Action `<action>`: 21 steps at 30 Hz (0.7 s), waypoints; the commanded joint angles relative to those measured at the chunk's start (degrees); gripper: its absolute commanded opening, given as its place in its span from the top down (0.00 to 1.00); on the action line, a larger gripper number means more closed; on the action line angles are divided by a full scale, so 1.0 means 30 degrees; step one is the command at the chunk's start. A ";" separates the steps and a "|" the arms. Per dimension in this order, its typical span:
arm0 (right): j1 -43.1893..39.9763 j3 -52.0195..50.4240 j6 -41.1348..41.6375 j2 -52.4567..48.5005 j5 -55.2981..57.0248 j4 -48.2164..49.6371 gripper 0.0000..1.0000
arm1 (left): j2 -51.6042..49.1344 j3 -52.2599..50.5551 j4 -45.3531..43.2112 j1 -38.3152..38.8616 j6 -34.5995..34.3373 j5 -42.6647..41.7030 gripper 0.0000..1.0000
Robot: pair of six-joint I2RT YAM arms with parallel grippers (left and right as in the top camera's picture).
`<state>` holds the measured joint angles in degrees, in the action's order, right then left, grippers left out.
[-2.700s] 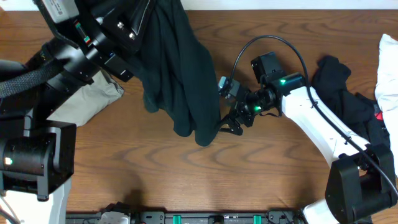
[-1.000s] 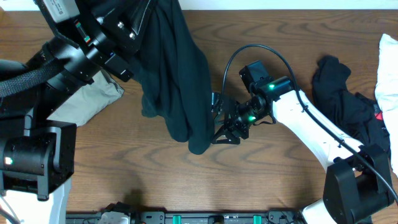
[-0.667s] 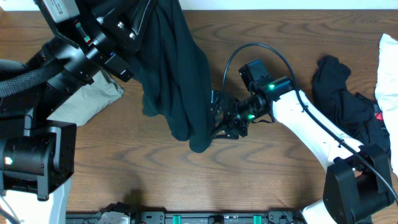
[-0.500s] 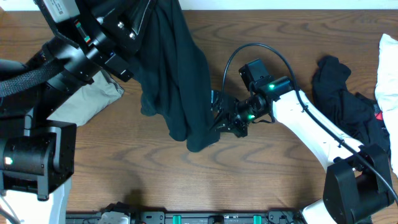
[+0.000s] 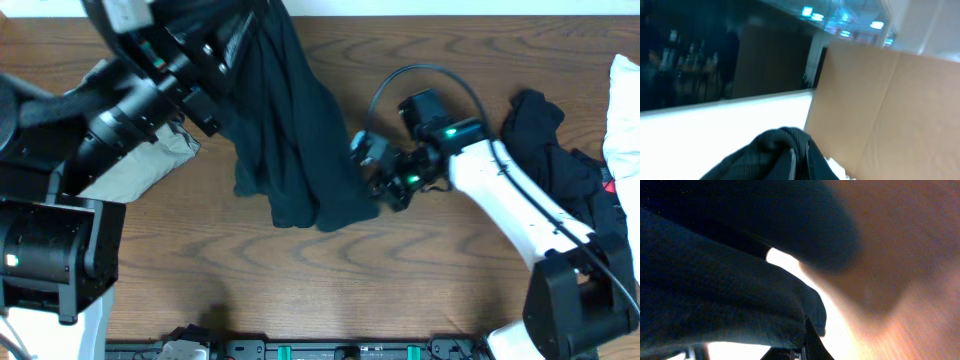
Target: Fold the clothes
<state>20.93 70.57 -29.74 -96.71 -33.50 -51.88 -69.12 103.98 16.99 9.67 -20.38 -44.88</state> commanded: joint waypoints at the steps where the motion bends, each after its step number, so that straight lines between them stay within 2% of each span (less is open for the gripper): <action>1: -0.1610 0.1362 0.3315 0.1807 0.4313 -0.0386 0.99 | 0.0219 0.0532 0.1880 0.0000 0.2528 0.0678 0.94; 6: -0.4911 0.3162 0.6200 0.4444 0.8087 -0.0648 0.99 | 0.0160 0.0525 0.7111 0.0000 0.6018 0.5865 0.94; 11: -0.7876 0.4313 0.7220 0.6863 0.8451 -0.0656 0.99 | -0.0051 0.0525 1.0520 0.0000 0.6951 0.9908 0.94; 17: -0.9683 0.4532 0.8517 0.9071 0.9697 -0.0699 0.99 | -0.0342 0.0525 1.2757 0.0000 0.6951 1.2269 0.94; 21: -0.9974 0.4532 0.8983 0.9850 1.0229 -0.0699 0.99 | -0.0444 0.0525 1.4098 0.0000 0.6936 1.2699 0.94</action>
<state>-8.25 83.55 -5.91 -68.58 -5.72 -54.02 -70.50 104.33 58.33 9.67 -0.97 -10.74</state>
